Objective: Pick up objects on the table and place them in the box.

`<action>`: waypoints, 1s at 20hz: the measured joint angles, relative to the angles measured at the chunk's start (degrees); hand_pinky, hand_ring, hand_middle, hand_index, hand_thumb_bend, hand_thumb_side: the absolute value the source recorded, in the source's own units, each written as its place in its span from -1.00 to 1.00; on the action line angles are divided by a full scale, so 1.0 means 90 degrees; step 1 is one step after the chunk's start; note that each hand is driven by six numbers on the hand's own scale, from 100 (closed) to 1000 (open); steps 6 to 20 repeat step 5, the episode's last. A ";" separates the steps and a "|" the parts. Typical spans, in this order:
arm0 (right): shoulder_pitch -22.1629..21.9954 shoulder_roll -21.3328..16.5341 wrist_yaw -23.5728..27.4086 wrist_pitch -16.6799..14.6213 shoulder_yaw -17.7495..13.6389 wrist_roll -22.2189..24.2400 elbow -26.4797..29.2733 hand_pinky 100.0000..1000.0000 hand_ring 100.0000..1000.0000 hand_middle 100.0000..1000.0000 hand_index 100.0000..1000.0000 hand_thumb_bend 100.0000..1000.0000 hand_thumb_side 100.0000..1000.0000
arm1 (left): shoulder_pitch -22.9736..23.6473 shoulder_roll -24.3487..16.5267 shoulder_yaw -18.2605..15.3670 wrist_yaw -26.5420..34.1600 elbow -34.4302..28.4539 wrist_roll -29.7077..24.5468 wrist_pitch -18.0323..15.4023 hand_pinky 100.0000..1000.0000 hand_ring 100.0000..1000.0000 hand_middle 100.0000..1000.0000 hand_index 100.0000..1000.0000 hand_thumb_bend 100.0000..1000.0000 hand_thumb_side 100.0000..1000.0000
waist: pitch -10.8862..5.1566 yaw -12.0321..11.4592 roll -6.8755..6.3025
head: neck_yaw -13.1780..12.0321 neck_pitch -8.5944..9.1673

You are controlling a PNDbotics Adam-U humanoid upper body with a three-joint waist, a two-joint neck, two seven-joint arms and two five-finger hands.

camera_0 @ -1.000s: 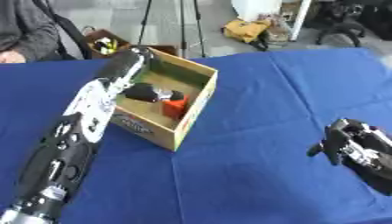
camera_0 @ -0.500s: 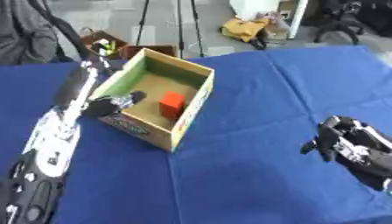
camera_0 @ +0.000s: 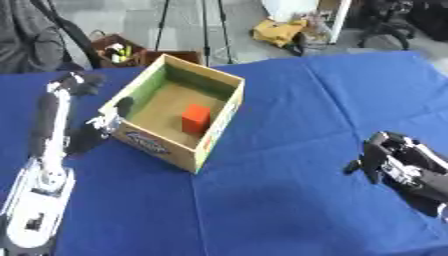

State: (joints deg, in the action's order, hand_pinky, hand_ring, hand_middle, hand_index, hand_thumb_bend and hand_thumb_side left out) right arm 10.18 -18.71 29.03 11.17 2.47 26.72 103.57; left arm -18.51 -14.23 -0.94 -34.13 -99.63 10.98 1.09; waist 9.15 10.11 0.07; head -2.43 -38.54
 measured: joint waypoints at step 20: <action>0.0000 0.0000 -0.0007 -0.0003 -0.0001 -0.0003 -0.0001 0.09 -0.52 -0.46 -0.37 -1.00 -0.90 | 0.0071 0.0017 0.0015 0.0560 -0.0234 -0.0007 0.0162 0.34 0.12 0.08 0.34 0.45 0.70 | 0.0000 -0.0029 0.0001 | 0.0001 0.0000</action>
